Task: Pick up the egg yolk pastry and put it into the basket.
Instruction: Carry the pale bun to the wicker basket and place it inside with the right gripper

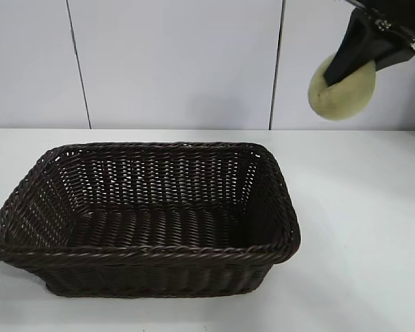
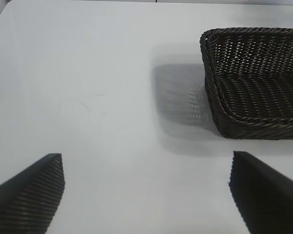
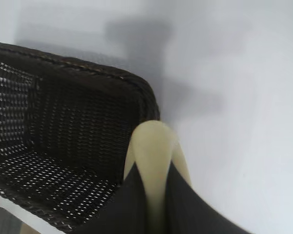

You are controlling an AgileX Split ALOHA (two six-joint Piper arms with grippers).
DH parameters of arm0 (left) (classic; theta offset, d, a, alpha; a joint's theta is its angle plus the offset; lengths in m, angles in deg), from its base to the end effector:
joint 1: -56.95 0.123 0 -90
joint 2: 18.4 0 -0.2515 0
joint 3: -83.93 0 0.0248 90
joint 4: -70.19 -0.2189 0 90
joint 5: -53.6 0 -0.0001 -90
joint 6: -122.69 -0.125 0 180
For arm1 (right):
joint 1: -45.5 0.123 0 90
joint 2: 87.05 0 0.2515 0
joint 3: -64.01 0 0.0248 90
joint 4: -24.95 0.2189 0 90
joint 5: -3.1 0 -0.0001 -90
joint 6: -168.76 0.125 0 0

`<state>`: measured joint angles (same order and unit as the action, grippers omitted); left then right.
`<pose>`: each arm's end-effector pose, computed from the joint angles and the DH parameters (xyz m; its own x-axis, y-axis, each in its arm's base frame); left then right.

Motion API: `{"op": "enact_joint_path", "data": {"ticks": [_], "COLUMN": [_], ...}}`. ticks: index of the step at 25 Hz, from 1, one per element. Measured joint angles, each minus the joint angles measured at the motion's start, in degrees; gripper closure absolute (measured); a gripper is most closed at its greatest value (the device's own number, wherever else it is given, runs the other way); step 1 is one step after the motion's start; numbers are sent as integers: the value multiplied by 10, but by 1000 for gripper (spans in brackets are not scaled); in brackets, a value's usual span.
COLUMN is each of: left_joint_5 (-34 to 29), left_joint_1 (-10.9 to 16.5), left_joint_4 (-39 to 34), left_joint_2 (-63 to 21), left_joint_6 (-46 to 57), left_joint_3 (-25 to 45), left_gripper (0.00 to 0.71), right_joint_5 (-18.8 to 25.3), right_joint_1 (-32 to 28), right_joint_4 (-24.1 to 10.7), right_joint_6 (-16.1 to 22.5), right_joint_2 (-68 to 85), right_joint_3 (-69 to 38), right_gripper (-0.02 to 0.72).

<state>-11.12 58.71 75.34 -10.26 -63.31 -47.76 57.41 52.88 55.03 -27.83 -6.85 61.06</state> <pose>0.0267 -0.0093 0.2359 -0.5123 0.0503 -0.8573 0.0729 0.9972 0.0149 0.3043 0.0908 0.2449 -0.8944 -0.0824 -0.4397 -0.2680 0.8857 0.3791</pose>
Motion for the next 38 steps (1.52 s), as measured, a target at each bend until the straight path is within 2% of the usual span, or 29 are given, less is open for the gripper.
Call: {"op": "enact_joint_path", "data": {"ticks": [4, 11, 15, 20, 28, 34, 36, 38], "left_joint_5": [0, 0, 0, 0, 0, 0, 0, 0], "left_joint_1": [0, 0, 0, 0, 0, 0, 0, 0], "left_joint_4": [0, 0, 0, 0, 0, 0, 0, 0], "left_joint_2": [0, 0, 0, 0, 0, 0, 0, 0], "left_joint_6": [0, 0, 0, 0, 0, 0, 0, 0], "left_joint_3": [0, 0, 0, 0, 0, 0, 0, 0], "left_gripper": [46, 46, 46, 46, 46, 46, 46, 46], "right_joint_5": [-21, -144, -188, -215, -225, -226, -229, -230], "right_joint_1": [62, 214, 261, 268, 268, 268, 268, 268], "right_joint_4": [12, 22, 23, 22, 0, 15, 17, 17], "right_joint_6": [0, 0, 0, 0, 2, 5, 5, 6], "right_joint_2": [-25, -80, -115, -145, -181, -226, -226, -226], "right_joint_3": [1, 1, 1, 1, 1, 1, 1, 1], "right_gripper": [673, 673, 673, 673, 673, 666, 623, 501]}}
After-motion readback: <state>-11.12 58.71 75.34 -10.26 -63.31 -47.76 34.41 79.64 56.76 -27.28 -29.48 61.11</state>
